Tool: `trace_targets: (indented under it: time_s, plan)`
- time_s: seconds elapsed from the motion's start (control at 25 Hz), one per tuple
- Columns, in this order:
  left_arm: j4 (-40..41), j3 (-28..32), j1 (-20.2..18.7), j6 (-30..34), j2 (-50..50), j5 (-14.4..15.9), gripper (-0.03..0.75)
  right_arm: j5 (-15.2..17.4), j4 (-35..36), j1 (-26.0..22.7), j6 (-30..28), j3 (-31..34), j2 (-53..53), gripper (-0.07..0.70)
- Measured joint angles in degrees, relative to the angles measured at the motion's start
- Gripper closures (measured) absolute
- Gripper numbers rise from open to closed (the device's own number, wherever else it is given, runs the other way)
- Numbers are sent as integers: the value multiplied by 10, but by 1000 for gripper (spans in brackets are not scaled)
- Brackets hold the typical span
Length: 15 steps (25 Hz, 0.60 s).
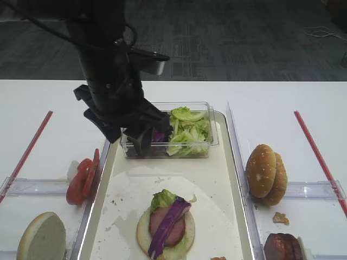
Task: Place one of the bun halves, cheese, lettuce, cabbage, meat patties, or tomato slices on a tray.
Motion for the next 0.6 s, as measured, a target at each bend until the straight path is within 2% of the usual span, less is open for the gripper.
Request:
trace_targets:
  time_s: [0.32,0.6]
  plan:
    - [1,0,127,10,0,0,259,0,0,0,0,0,0,280]
    - [11,0,218,11,0,0,260,0,0,0,0,0,0,281]
